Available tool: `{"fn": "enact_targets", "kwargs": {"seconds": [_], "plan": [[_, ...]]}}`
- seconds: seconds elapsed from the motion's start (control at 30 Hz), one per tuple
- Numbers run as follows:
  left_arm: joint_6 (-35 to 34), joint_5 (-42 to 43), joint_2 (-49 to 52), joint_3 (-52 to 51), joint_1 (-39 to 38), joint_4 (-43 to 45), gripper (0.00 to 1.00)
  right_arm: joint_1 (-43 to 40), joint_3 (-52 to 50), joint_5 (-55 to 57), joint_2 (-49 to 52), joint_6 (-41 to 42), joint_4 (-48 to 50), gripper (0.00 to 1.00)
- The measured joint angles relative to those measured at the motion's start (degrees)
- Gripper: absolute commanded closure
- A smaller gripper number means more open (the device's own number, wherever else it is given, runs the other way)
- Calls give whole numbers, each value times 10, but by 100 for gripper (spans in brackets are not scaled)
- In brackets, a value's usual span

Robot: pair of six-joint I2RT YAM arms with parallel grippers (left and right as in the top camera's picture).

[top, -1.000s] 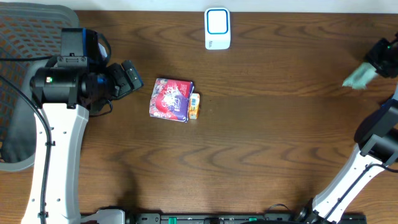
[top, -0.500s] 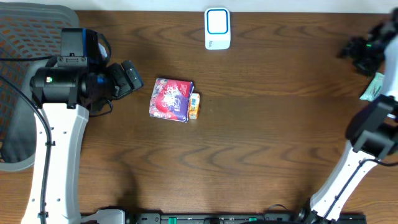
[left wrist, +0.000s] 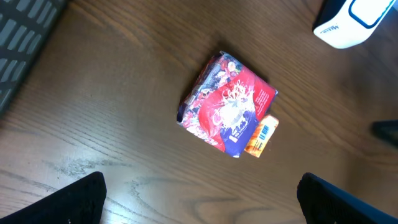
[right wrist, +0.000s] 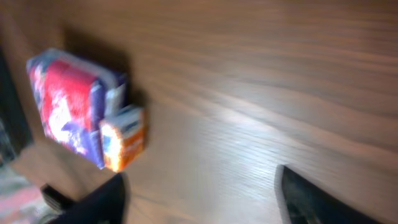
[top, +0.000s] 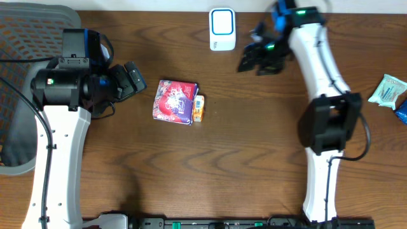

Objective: Scan the item barcode
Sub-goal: 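Move the right gripper back toward the orange Kleenex pack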

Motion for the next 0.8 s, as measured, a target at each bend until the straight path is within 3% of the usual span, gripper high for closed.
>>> {"fn": "enact_targets", "kwargs": {"seconds": [0.07,0.17,0.57,0.8], "plan": [[0,0,0,0,0,0,2,40,0,-2,0,-5,-2,85],[0,0,0,0,0,0,2,79,0,-3,0,-4,-3,97],[0,0,0,0,0,0,2,186,-102,-4,0,73,127,98],[0,0,0,0,0,0,2,198,-132,47,2,103,119,99]]}}
